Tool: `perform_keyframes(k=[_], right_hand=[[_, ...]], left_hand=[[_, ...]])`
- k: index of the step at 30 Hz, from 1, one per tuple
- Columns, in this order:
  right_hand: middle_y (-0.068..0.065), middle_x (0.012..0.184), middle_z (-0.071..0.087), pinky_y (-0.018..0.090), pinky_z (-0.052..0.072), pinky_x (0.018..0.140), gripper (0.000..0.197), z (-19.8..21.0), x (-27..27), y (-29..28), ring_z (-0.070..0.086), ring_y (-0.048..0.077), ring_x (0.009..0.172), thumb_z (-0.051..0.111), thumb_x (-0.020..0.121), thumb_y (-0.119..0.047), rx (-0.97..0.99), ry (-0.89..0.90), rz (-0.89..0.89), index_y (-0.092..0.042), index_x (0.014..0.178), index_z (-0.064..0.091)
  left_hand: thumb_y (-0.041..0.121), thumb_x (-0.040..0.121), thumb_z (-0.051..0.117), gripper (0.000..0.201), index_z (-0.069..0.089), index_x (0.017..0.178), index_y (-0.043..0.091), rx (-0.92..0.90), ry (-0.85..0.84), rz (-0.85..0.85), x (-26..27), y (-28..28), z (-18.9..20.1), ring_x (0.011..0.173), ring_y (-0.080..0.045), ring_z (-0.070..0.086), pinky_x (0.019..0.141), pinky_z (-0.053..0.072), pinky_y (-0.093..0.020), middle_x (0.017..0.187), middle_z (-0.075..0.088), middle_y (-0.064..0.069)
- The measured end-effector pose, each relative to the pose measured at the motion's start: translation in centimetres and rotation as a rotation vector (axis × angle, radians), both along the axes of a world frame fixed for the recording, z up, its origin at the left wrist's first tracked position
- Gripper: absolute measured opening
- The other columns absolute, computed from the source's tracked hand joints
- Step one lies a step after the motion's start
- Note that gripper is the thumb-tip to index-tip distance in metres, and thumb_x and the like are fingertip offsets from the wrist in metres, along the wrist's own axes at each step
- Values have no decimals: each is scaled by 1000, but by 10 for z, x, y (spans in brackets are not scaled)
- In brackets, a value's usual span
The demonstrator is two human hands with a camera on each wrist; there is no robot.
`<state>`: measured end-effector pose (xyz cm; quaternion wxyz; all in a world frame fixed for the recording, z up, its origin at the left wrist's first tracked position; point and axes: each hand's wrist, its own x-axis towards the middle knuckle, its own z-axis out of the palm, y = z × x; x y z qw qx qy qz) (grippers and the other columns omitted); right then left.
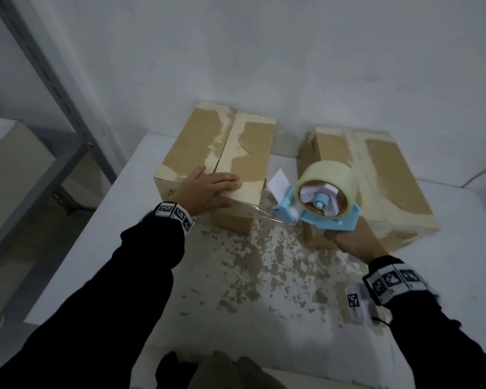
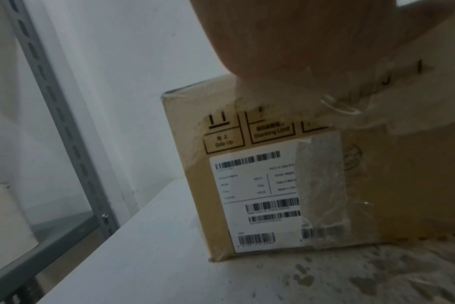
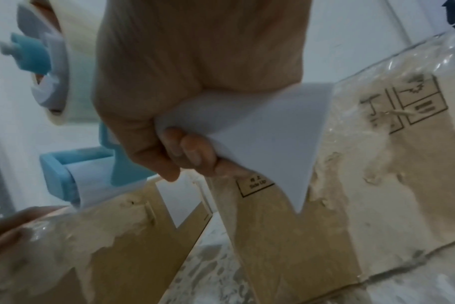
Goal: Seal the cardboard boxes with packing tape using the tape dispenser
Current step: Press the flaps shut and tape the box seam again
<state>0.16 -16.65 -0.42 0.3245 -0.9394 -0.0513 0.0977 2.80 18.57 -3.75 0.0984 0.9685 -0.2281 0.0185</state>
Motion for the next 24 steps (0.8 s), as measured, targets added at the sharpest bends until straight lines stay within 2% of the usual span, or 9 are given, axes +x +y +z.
perform_keyframes(k=[3,6,8,10,12,14,16,20,24], right_hand=[[-5,66,54,21,39,55,26,1,2,1,49,3,58,62,80,5,30,15,3,-17,72,51],[7,79,62,38,45,68,13,4,0,2,57,18,70,64,80,4,17,1,29,0,91,59],[8,79,65,43,48,70,12,5,-1,5,60,24,73,66,80,2,22,-11,75,-5,87,61],[-4,71,59,38,45,65,27,1,0,8,56,15,66,68,80,0,-12,-11,117,-23,74,54],[-2,76,63,40,50,67,21,-10,-1,12,60,19,70,68,80,-4,-65,-1,145,-23,78,58],[6,91,67,41,52,74,17,-24,-1,17,62,24,83,68,81,-7,-68,-19,117,-11,96,63],[3,95,64,36,49,76,21,-36,0,17,60,20,87,67,84,-7,23,-22,65,-13,103,60],[5,98,64,27,43,77,18,-65,-14,-5,61,25,95,65,82,-9,-273,196,195,-20,96,58],[3,93,59,31,44,75,31,-71,-32,-19,60,23,91,71,76,-1,-131,156,39,-18,94,52]], left_hand=[[86,70,10,88,50,128,33,-62,17,101,-3,-15,6,126,-7,42,112,18,-50,139,43,17],[81,69,17,76,55,109,28,-94,-13,229,-2,-36,9,111,-17,49,107,22,-51,116,50,7],[82,67,17,76,53,110,29,-67,-40,277,0,-41,9,108,-19,49,104,25,-51,114,50,4],[81,66,13,84,44,129,36,-32,-38,287,0,-41,6,115,-20,47,105,25,-52,123,48,3],[80,66,8,87,30,141,42,-2,-18,268,1,-39,4,123,-19,42,108,20,-54,133,42,4],[79,67,6,84,25,142,46,4,27,251,3,-36,2,133,-18,32,110,14,-56,144,32,6],[78,70,3,80,20,142,48,2,64,235,6,-33,0,141,-17,19,111,9,-59,152,22,8],[70,82,5,65,17,143,49,9,112,236,9,-31,0,144,-13,12,111,6,-62,153,19,12],[72,76,4,72,20,142,49,-3,97,243,10,-31,-1,143,-14,17,110,8,-62,152,22,11]])
